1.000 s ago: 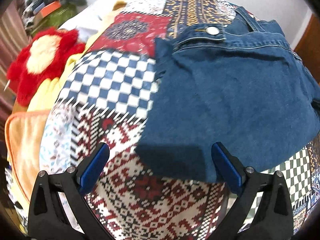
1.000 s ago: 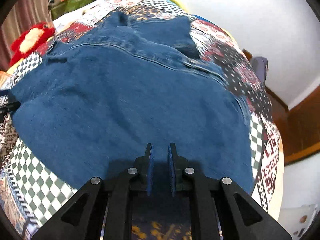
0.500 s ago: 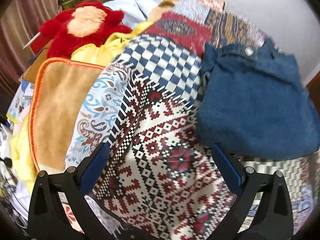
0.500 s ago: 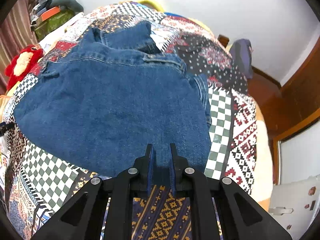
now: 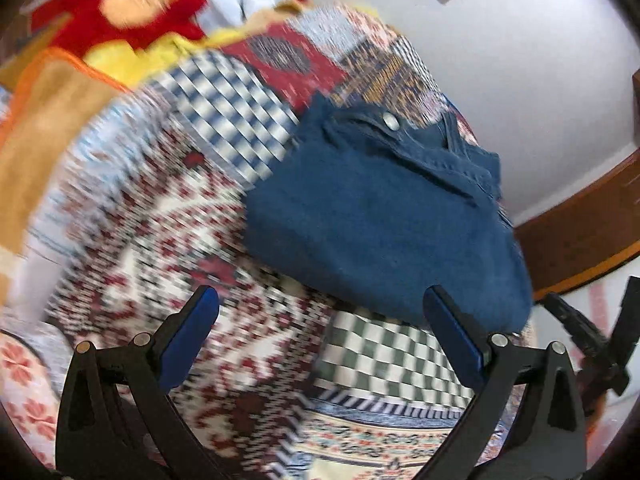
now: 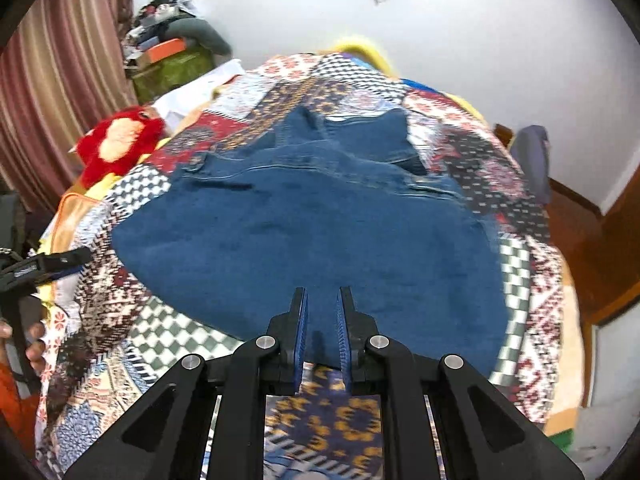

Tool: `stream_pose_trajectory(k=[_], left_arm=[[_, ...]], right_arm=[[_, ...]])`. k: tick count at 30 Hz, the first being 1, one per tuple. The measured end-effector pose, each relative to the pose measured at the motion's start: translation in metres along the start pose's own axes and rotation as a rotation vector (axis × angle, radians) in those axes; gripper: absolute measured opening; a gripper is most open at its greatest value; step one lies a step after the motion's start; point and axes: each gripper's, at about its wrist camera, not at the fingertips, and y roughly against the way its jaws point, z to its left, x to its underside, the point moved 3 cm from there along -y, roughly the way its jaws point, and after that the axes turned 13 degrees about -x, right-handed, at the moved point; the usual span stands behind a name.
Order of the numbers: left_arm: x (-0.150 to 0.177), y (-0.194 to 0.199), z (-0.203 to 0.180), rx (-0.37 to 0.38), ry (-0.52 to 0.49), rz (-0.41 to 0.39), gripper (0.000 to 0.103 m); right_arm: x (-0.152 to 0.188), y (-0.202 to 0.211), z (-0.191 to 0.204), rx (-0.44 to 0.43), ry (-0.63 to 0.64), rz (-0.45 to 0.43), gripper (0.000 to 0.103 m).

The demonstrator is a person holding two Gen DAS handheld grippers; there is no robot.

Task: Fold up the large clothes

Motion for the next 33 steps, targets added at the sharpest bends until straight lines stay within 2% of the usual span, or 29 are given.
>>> stream_pose_trajectory(k=[5,7,11,14,18,22,25,26,28,30,32,33], left_arm=[[0.002,-0.033,-0.009,0.141,0.078,0.099,0.103],[0.001,-0.048,-0.012,0.169,0.095,0.140,0.103],[-0.003,-0.071,-0.016,0.190,0.127,0.173,0.103],[-0.008,-0.086,-0.022,0.245,0.154,0.203,0.103],[-0.017,-0.097,-0.034,0.289,0.173,0.181,0.103],[-0.026,-0.102,-0.047,0.278,0.155,0.147,0.103],[-0.036,-0.111,-0.050,0.262,0.184,0.149,0.103],[-0.040,-0.112,-0.050,0.255,0.191,0.148,0.100],[-0.045,-0.112,-0.047,0.209,0.206,0.126,0.088],[-0.046,-0.109,-0.041,0.133,0.207,0.102,0.063],[-0.046,-0.106,-0.039,0.125,0.209,0.087,0.053],[-0.046,-0.102,-0.039,0.119,0.208,0.073,0.042]], right_arm=[[0.006,-0.018,0.001,-0.010,0.007,0.016,0.009],[0.009,-0.029,-0.007,-0.014,-0.014,0.040,0.009],[0.016,-0.046,-0.030,0.002,-0.064,0.084,0.009],[0.024,-0.058,-0.045,-0.032,-0.107,0.106,0.009],[0.026,-0.061,-0.056,-0.069,-0.157,0.084,0.009],[0.026,-0.064,-0.056,-0.070,-0.169,0.083,0.009],[0.026,-0.064,-0.053,-0.059,-0.162,0.085,0.009],[0.026,-0.063,-0.052,-0.050,-0.159,0.094,0.009],[0.023,-0.061,-0.049,-0.039,-0.148,0.107,0.009],[0.019,-0.056,-0.043,-0.030,-0.116,0.123,0.009],[0.017,-0.049,-0.036,-0.013,-0.073,0.128,0.009],[0.016,-0.044,-0.033,0.002,-0.050,0.126,0.009]])
